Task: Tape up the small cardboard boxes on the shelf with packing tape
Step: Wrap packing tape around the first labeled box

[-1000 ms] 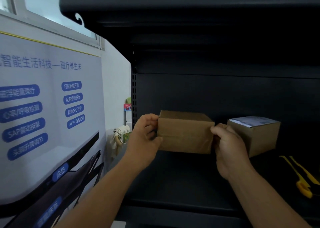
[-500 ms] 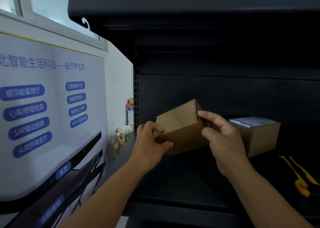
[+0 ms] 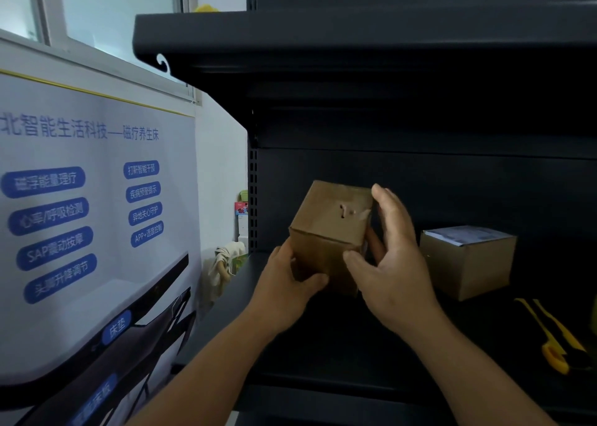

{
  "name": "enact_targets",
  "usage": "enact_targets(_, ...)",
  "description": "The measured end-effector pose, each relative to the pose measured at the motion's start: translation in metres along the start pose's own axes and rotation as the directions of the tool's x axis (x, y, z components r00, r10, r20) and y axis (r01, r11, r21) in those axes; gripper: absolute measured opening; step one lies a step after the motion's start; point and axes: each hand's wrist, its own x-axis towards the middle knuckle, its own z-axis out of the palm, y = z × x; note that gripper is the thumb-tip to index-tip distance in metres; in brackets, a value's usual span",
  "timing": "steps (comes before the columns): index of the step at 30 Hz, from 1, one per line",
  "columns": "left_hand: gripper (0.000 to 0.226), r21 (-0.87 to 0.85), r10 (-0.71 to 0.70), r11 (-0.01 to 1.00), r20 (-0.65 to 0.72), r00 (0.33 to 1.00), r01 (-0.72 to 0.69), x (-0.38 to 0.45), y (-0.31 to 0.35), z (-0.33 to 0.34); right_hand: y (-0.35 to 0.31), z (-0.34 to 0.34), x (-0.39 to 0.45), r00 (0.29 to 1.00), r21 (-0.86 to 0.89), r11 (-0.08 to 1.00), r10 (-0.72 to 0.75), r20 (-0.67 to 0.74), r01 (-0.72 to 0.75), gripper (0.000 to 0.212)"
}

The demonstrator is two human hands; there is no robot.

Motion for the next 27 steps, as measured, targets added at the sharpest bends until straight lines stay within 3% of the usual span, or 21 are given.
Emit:
enact_targets(5, 0.061, -0.108, 0.048, 0.993, 0.036, 0.998, -0.044, -0.005, 0.008, -0.002, 0.002, -0.002, 0.000, 0.991, 0.034, 0.994, 0.102, 0.084, -0.105, 0.100)
enact_targets(8, 0.079, -0.148, 0.122, 0.983, 0.071, 0.990, -0.110, -0.009, 0.020, -0.002, 0.001, -0.004, 0.000, 0.976, 0.010, 0.984, 0.175, 0.129, -0.178, 0.107)
enact_targets(14, 0.096, -0.032, 0.153, 0.988, 0.004, 0.988, -0.152, -0.008, 0.033, 0.005, 0.000, -0.007, -0.001, 0.963, -0.080, 0.970, 0.239, 0.125, -0.230, 0.118)
enact_targets(18, 0.090, 0.007, 0.126, 0.992, 0.016, 0.992, -0.126, -0.006, 0.040, 0.002, -0.001, -0.014, 0.001, 0.950, -0.061, 0.952, 0.305, 0.072, -0.301, 0.110)
enact_targets(22, 0.098, -0.096, 0.114, 0.990, 0.104, 0.988, -0.104, -0.001, 0.044, -0.007, 0.000, -0.021, -0.003, 0.946, 0.037, 0.947, 0.317, 0.060, -0.320, 0.098)
enact_targets(27, 0.110, -0.136, 0.051, 0.990, 0.201, 0.978, -0.023, 0.012, 0.042, -0.005, 0.005, -0.018, -0.004, 0.946, -0.017, 0.946, 0.324, -0.012, -0.324, 0.093)
